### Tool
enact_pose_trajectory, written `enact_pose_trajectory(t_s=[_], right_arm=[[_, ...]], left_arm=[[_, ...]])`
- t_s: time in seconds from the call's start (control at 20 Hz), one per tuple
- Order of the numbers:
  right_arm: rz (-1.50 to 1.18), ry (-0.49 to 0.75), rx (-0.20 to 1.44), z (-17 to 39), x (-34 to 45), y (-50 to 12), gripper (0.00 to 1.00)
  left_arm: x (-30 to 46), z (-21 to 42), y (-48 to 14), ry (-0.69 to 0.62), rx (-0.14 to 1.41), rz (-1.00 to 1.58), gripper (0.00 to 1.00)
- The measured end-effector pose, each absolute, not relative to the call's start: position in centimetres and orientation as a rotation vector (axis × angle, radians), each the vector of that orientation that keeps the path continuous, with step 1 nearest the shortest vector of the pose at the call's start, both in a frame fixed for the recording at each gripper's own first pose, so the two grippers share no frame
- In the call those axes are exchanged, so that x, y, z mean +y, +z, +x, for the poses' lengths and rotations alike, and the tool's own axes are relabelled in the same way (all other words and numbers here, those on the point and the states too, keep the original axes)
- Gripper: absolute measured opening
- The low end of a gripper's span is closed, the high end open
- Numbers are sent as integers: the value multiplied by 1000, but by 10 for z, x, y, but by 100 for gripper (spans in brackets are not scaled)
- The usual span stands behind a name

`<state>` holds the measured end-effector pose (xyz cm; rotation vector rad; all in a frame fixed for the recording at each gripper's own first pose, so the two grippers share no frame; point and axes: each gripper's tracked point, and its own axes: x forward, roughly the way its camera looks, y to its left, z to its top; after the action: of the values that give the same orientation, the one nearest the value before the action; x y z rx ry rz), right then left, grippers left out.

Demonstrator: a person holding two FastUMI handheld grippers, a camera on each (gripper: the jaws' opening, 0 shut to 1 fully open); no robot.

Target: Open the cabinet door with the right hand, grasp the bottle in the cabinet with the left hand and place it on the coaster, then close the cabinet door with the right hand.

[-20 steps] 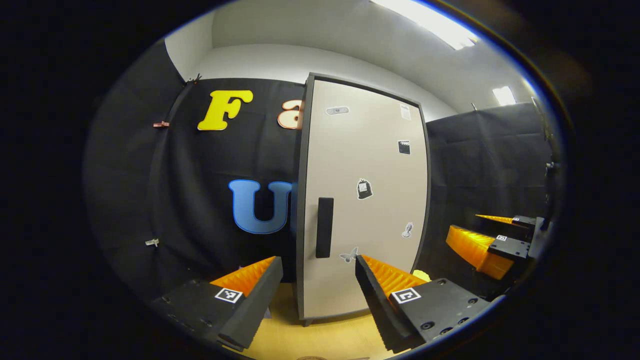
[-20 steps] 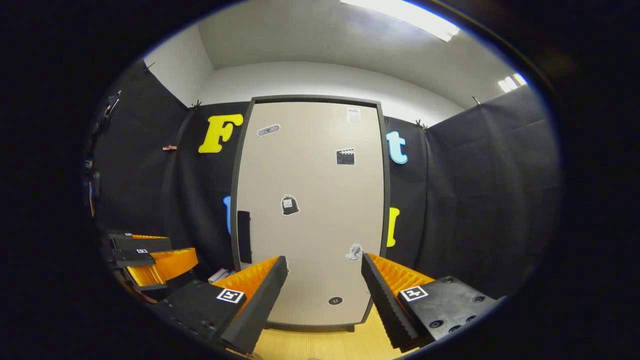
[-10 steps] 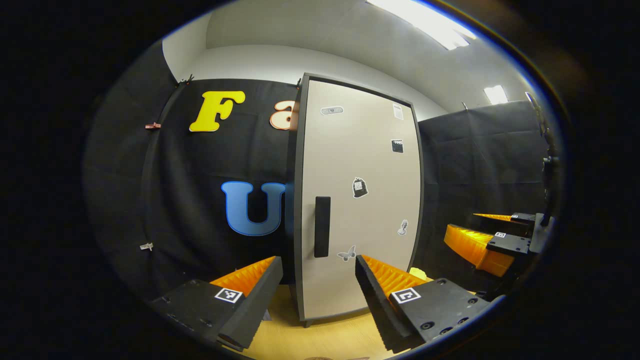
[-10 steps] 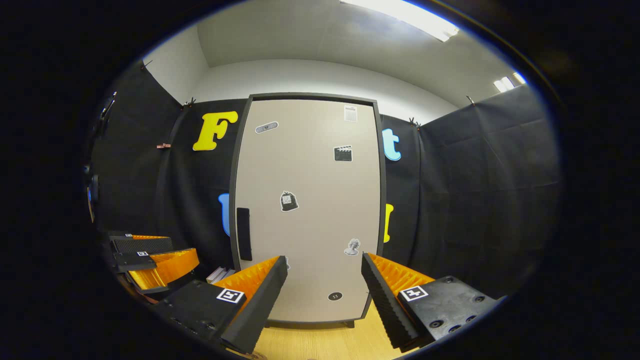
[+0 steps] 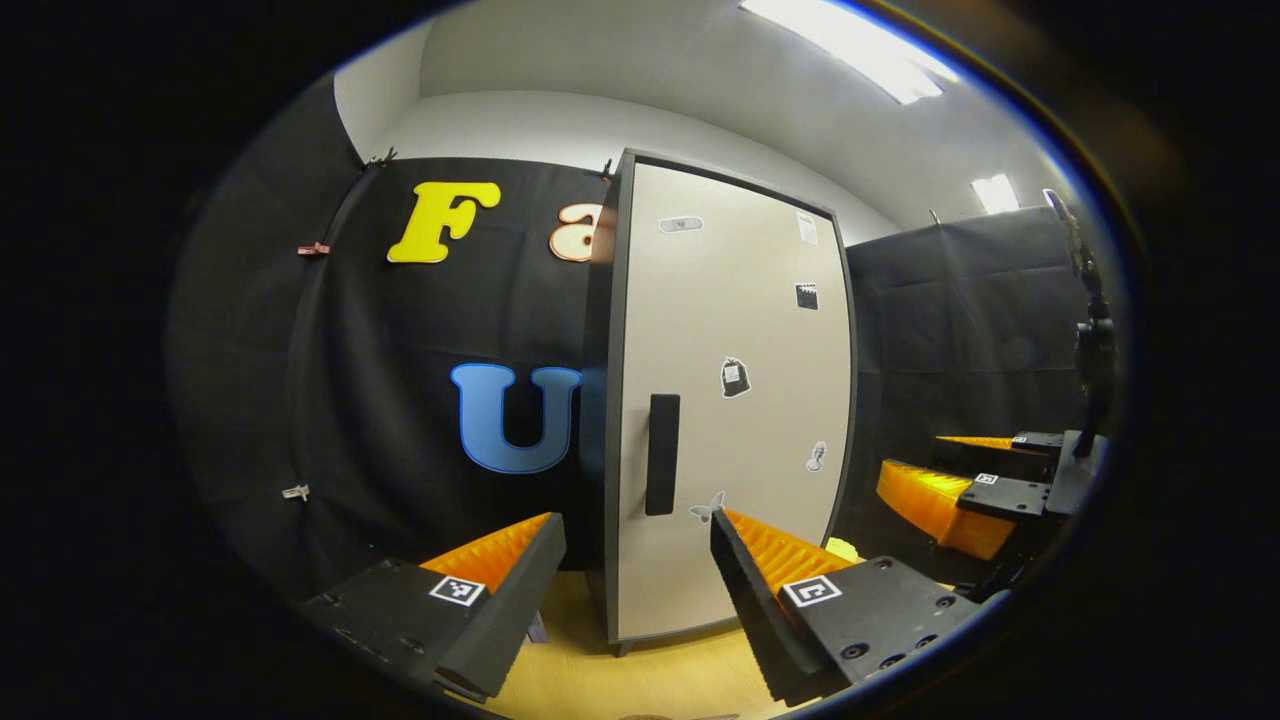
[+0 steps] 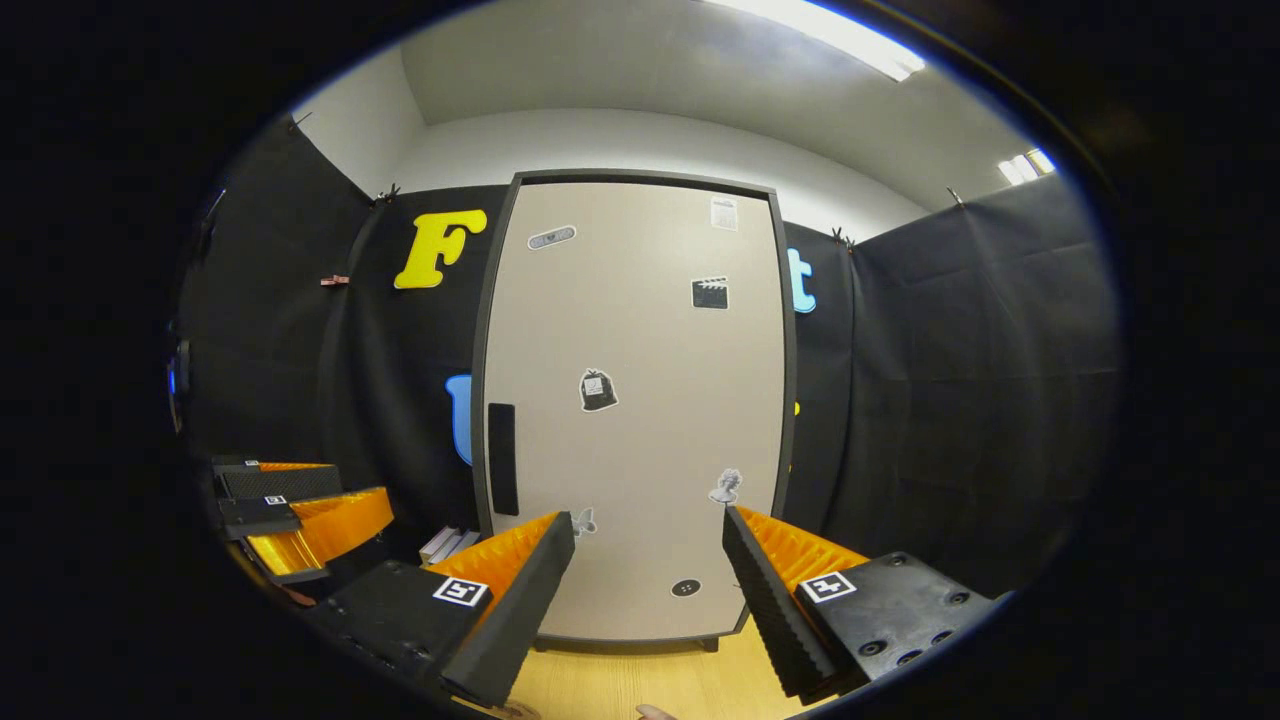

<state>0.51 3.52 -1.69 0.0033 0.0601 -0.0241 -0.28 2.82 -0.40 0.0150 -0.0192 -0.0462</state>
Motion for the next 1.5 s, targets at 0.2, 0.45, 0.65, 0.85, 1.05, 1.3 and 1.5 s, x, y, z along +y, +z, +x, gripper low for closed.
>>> enact_pose_trajectory(t_s=[0.2,0.45,0.65,0.85,1.05,1.3,1.5], right_arm=[[11,-5,51,17,55,-18,97],[-15,58,53,35,99,-26,97],[-36,103,40,65,133,-32,97],[-46,108,41,105,156,-44,96],[-23,101,67,138,172,-58,95],[-13,50,70,169,176,-66,94],[-18,11,64,184,174,-69,83]], left_arm=[[43,-8,-4,-37,-26,26,92],[58,-19,-15,-42,-4,35,93],[71,-29,-25,-42,12,18,92],[93,-37,-39,-24,53,1,93],[126,-40,-44,33,62,3,93],[159,-41,-48,91,74,12,93],[177,-47,-54,130,93,8,93]])
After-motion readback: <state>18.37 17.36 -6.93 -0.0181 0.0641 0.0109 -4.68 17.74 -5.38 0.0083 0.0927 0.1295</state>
